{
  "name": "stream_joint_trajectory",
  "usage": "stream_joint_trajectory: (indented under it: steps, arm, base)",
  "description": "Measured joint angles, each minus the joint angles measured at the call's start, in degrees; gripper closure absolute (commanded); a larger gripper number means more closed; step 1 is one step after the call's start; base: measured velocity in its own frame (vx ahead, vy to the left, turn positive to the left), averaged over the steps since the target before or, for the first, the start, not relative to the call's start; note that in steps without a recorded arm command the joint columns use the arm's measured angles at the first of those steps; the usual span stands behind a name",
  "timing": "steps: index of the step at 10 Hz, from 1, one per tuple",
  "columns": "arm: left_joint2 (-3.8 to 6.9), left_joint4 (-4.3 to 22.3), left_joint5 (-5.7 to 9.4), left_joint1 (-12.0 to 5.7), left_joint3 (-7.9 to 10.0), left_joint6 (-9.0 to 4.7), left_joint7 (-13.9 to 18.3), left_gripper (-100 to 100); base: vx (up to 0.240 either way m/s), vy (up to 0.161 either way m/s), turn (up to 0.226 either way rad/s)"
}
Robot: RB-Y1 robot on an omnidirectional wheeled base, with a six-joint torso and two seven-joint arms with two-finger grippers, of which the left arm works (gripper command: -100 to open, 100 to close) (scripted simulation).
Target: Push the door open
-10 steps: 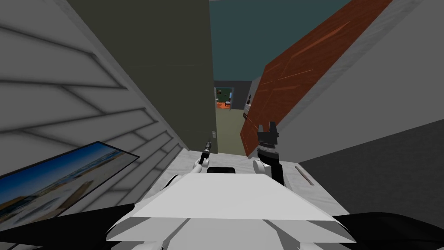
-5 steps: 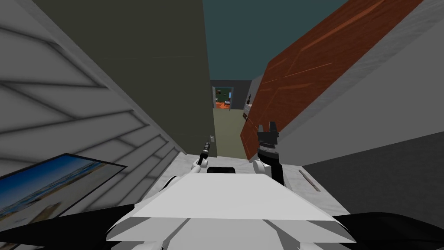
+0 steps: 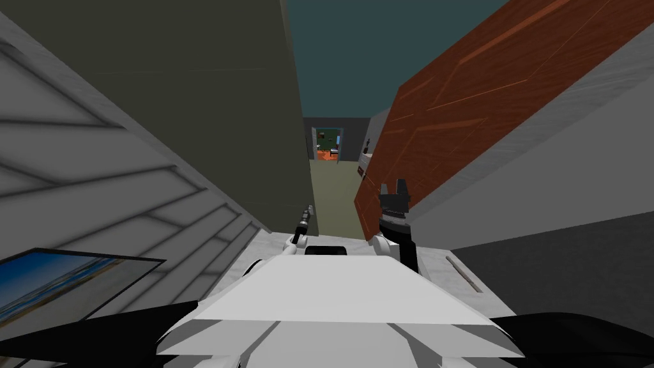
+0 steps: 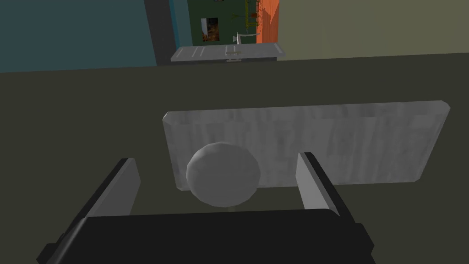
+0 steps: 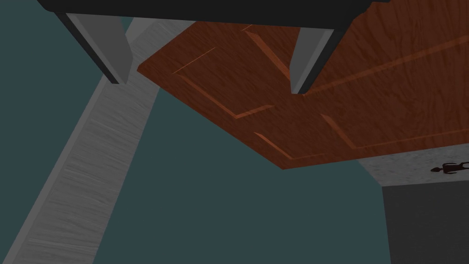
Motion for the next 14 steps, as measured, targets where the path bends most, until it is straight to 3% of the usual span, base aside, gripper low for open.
stream_joint_trajectory:
  steps: [5,7,10,12,13,14]
  arm:
    - [0.02,0.1,-0.04,-0.02,-0.05,0.20,0.0,100]
    - [0.10,-0.1,0.04,0.50,0.05,0.46,-0.1,100]
    - [0.86,1.7,0.59,-0.35,0.92,-0.18,-0.2,100]
    - [1.06,-1.8,0.85,1.36,1.47,1.44,-0.8,100]
    - [1.29,-2.3,0.95,1.30,1.63,1.81,-0.9,100]
    - [1.52,-1.4,1.04,0.64,1.75,1.19,-0.8,100]
  base:
    - [-0.011,0.003,-0.003]
    - [0.119,-0.039,0.019]
    - [0.170,-0.064,0.032]
    - [0.162,-0.037,0.028]
    - [0.055,0.002,-0.020]
    - [0.003,0.004,-0.014]
